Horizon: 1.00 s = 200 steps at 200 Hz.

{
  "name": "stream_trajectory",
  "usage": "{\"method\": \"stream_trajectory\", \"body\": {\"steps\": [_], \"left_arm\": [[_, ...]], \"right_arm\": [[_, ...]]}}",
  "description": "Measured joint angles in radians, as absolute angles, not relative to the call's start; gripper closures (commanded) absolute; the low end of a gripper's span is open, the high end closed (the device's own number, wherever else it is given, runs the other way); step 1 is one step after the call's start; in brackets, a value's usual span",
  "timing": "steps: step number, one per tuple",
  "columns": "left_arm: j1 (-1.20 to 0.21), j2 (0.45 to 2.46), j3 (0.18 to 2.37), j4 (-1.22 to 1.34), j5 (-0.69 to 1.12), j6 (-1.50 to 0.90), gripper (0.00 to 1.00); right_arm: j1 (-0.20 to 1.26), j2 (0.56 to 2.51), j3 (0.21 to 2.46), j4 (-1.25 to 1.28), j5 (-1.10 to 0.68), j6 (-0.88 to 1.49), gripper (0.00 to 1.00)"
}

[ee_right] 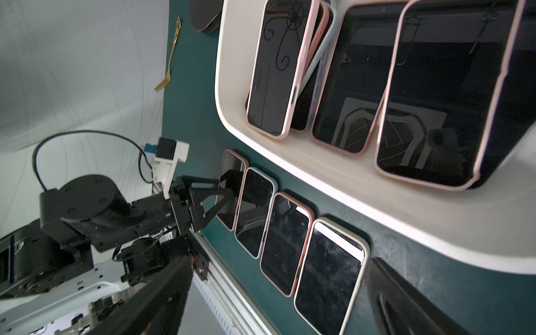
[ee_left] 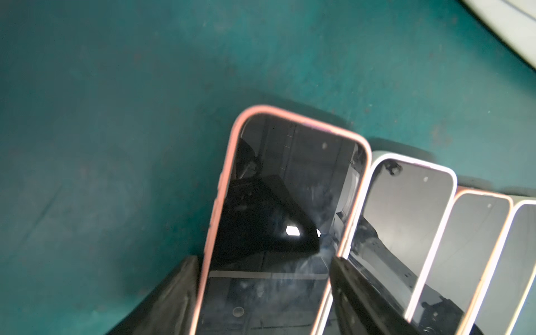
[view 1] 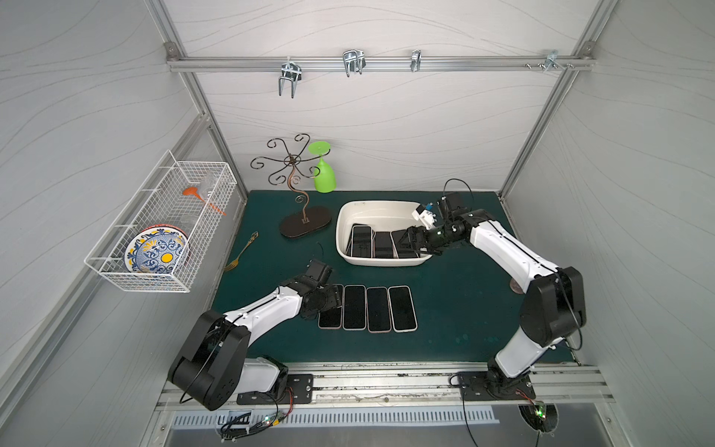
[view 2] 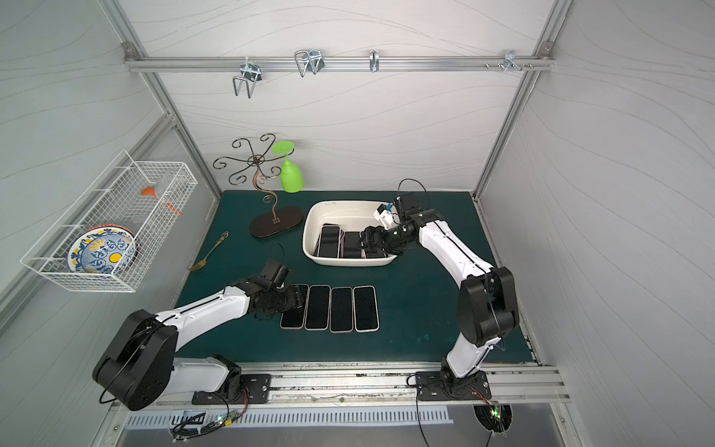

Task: Take the phone out of the storage box
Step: Place the phone at the center of the board, then pick up the phone from the storage box.

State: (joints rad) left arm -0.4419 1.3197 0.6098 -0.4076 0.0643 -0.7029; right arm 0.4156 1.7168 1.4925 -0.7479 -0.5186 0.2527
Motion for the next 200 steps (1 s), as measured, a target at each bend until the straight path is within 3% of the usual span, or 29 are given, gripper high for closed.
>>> {"method": "stream_trajectory", "body": {"steps": [84, 200], "left_arm": [[-0.44, 1.154, 0.816, -0.579, 0.063, -0.701, 0.01], [-0.417, 1.132, 0.884, -0.649, 0.102, -0.673, 0.01]], "right_arm": [[0.496, 2.156, 1.913, -0.936, -0.06, 0.124, 0.02], [0.498, 2.384, 2.133, -0.979, 0.072, 0.077, 0.01]]}}
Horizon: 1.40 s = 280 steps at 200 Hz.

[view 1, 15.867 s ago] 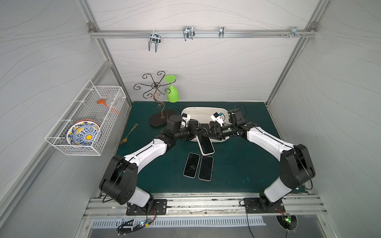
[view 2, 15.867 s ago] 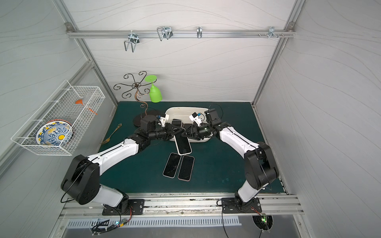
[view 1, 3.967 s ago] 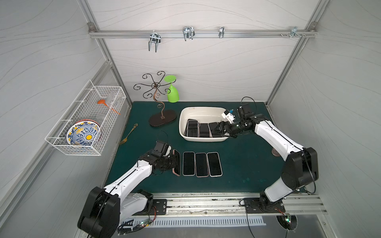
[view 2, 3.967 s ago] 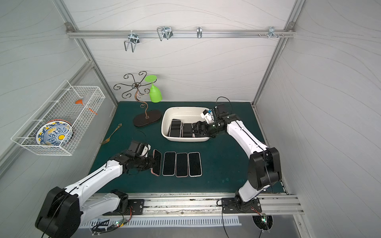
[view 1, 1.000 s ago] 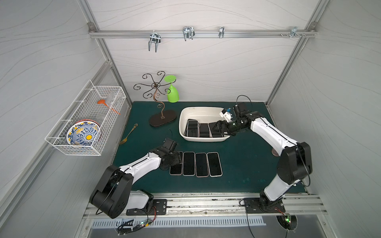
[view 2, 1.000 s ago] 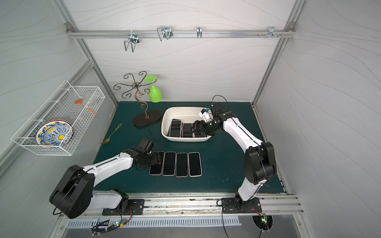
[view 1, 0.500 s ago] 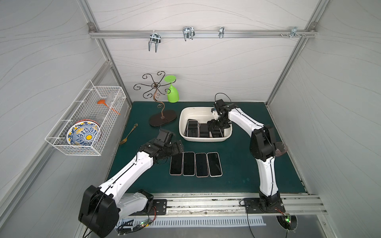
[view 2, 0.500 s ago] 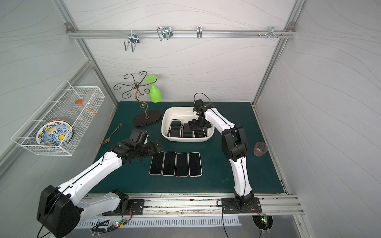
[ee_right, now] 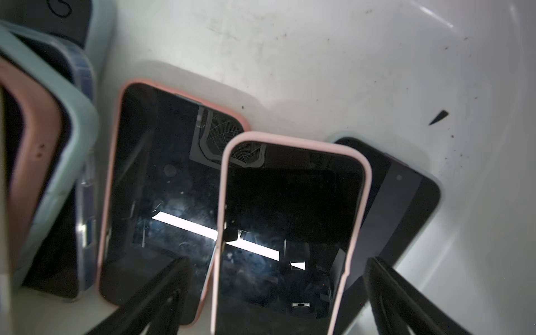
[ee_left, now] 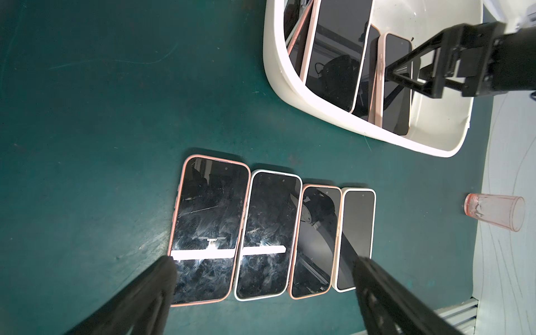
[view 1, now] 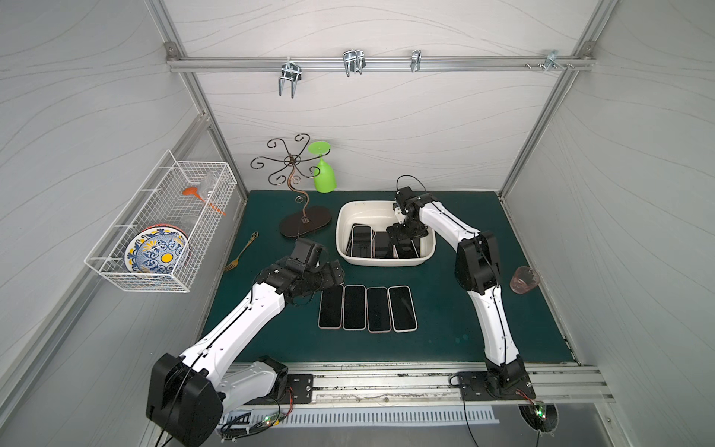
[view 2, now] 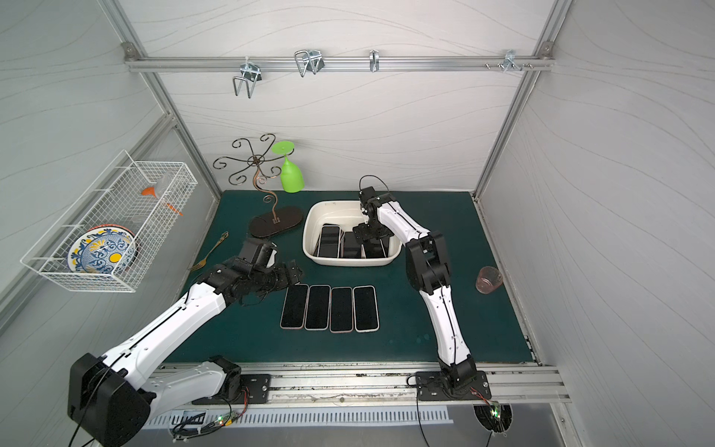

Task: Take the phone out of the storage box
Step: Pick up the phone from the storage box.

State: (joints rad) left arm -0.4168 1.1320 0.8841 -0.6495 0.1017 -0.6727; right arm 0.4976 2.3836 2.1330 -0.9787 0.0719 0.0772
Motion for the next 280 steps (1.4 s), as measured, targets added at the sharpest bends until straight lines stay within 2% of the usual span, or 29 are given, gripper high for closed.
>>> {"method": "stream_trajectory", "body": {"steps": [53, 84, 153, 195, 243, 280], "left_arm": [[-0.401, 1.119, 0.884, -0.649, 0.119, -0.662, 0.01], [-0.394, 1.119, 0.884, -0.649, 0.13, -0.66, 0.01], [-0.387, 1.119, 0.884, -0.647, 0.15, -0.657, 0.02], [-0.387, 1.111, 0.884, -0.638, 0.17, -0.654, 0.02], [-0.387, 1.075, 0.884, -0.553, 0.22, -0.638, 0.02], [-0.387, 1.104, 0.884, -0.414, 0.306, -0.636, 0.02]], "right_arm": [[0.498, 2.434, 2.169, -0.978, 0.096, 0.07, 0.01], [0.503, 2.438, 2.173, -0.978, 0.098, 0.07, 0.08], [0.507, 2.439, 2.174, -0.978, 0.102, 0.078, 0.38], [0.508, 2.417, 2.147, -0.961, 0.098, 0.089, 0.67], [0.506, 2.303, 2.138, -0.968, 0.05, 0.119, 0.8], [0.504, 2.195, 2.219, -0.997, -0.012, 0.13, 0.81]]}}
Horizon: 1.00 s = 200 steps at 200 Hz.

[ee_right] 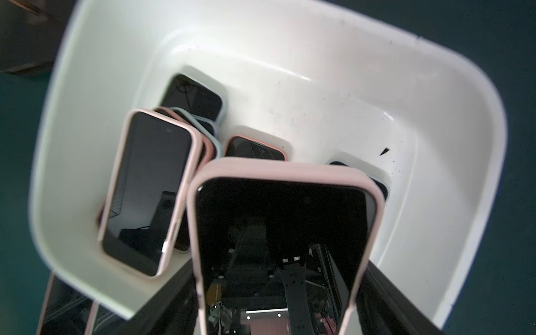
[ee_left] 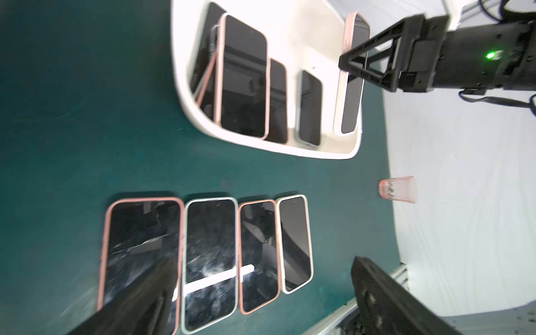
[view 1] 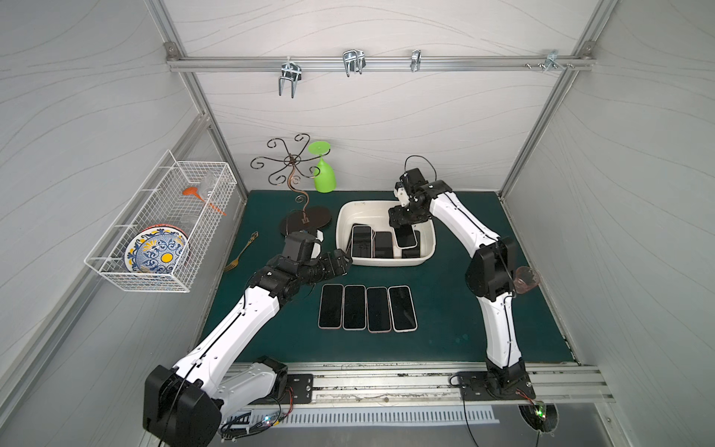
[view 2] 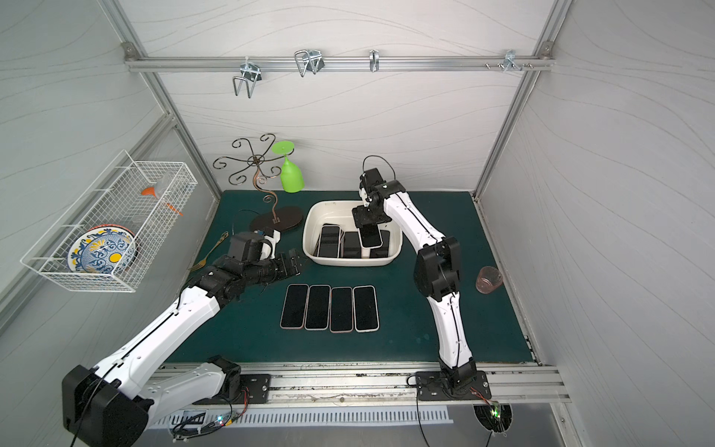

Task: Take the phone out of the storage box
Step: Pick up the phone from the storage box.

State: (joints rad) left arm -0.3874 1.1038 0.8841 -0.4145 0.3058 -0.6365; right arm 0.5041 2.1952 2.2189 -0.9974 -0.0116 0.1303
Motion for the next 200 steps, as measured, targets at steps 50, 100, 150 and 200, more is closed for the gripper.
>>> {"method": "stream_trajectory", "body": {"steps": [50, 100, 150, 200], "left_arm": [[-0.519, 1.251, 0.992, -0.278, 0.334, -0.616, 0.01], [-0.61, 1.4, 1.1, -0.174, 0.308, -0.609, 0.01], [-0.636, 1.495, 1.122, -0.156, 0.277, -0.62, 0.11], [-0.638, 1.502, 1.129, -0.13, 0.252, -0.645, 0.37]], "right_arm": [[0.511, 2.096, 2.222, -1.045, -0.139, 0.142, 0.81], [0.559, 2.029, 2.109, -1.067, -0.222, 0.157, 0.8], [0.574, 1.975, 2.038, -1.071, -0.283, 0.179, 0.79], [0.574, 1.934, 1.99, -1.052, -0.352, 0.198, 0.78]]}}
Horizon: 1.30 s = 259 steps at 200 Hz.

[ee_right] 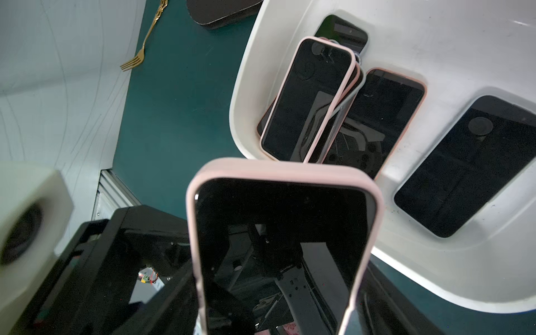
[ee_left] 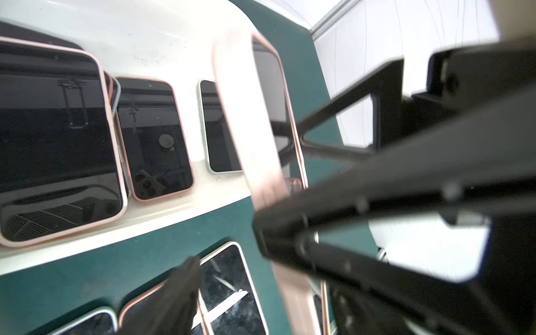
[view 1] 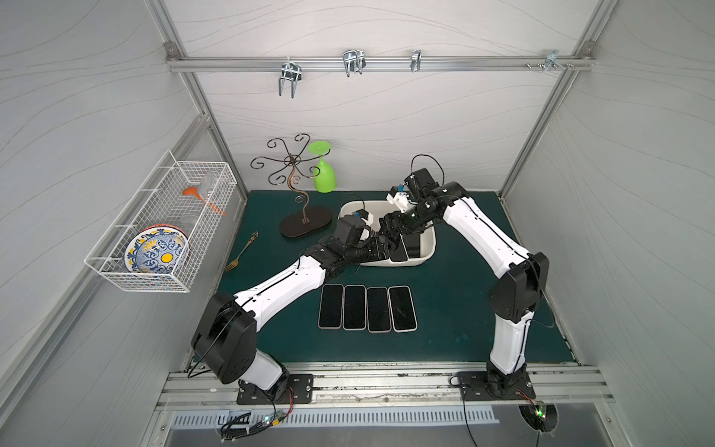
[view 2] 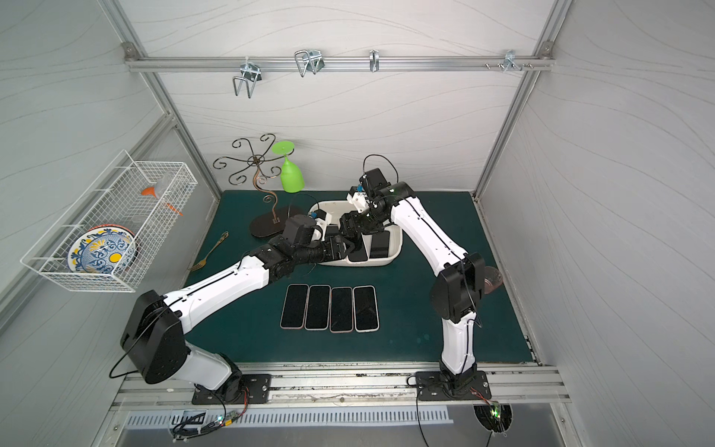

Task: Take the phone out of the storage box
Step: Pick up the phone from the storage box.

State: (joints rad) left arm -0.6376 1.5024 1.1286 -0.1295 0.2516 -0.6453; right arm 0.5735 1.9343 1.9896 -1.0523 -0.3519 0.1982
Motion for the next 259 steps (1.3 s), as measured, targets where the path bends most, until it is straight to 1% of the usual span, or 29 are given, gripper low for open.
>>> {"method": "stream_trajectory", "body": {"steps": [11, 24, 50, 73, 84, 99, 106, 109, 120, 129, 131, 153, 186, 201, 228, 242, 259], "left_arm": [[-0.638, 1.503, 1.13, -0.124, 0.251, -0.651, 0.42], [-0.639, 1.503, 1.13, -0.117, 0.251, -0.659, 0.52], [-0.643, 1.503, 1.13, -0.105, 0.259, -0.675, 0.68], [-0.644, 1.503, 1.127, -0.109, 0.263, -0.688, 0.75], [-0.641, 1.503, 1.121, -0.109, 0.26, -0.697, 0.8], [-0.639, 1.503, 1.111, -0.115, 0.254, -0.706, 0.83], [-0.638, 1.503, 1.108, -0.115, 0.253, -0.709, 0.83], [-0.638, 1.502, 1.107, -0.115, 0.253, -0.71, 0.84], [-0.638, 1.5, 1.1, -0.112, 0.254, -0.712, 0.85], [-0.638, 1.494, 1.092, -0.11, 0.253, -0.713, 0.86], [-0.638, 1.493, 1.09, -0.109, 0.253, -0.713, 0.86], [-0.637, 1.453, 1.048, -0.115, 0.266, -0.712, 0.89], [-0.603, 1.333, 0.975, -0.183, 0.314, -0.706, 0.91], [-0.551, 1.248, 0.949, -0.247, 0.334, -0.691, 0.91], [-0.408, 1.069, 0.934, -0.419, 0.352, -0.609, 0.9], [-0.35, 0.999, 0.939, -0.515, 0.344, -0.546, 0.88], [-0.321, 0.961, 0.95, -0.633, 0.329, -0.47, 0.84]], "right_arm": [[0.574, 1.934, 1.983, -1.043, -0.364, 0.206, 0.77], [0.57, 1.934, 1.973, -1.034, -0.378, 0.213, 0.76], [0.567, 1.934, 1.95, -1.01, -0.409, 0.222, 0.75], [0.559, 1.934, 1.923, -0.987, -0.449, 0.237, 0.72], [0.552, 1.934, 1.908, -0.971, -0.472, 0.245, 0.68], [0.544, 1.934, 1.893, -0.964, -0.498, 0.253, 0.63], [0.541, 1.934, 1.887, -0.958, -0.508, 0.257, 0.56], [0.54, 1.934, 1.883, -0.956, -0.513, 0.258, 0.5], [0.538, 1.934, 1.873, -0.949, -0.524, 0.264, 0.23], [0.537, 1.934, 1.867, -0.944, -0.533, 0.266, 0.04], [0.537, 1.934, 1.865, -0.944, -0.535, 0.266, 0.02], [0.528, 1.933, 1.851, -0.91, -0.572, 0.278, 0.01], [0.476, 1.913, 1.805, -0.853, -0.641, 0.312, 0.01], [0.443, 1.89, 1.787, -0.839, -0.648, 0.319, 0.01], [0.403, 1.822, 1.754, -0.83, -0.647, 0.322, 0.01], [0.401, 1.781, 1.736, -0.825, -0.648, 0.322, 0.01], [0.405, 1.736, 1.709, -0.815, -0.653, 0.321, 0.01]]}}
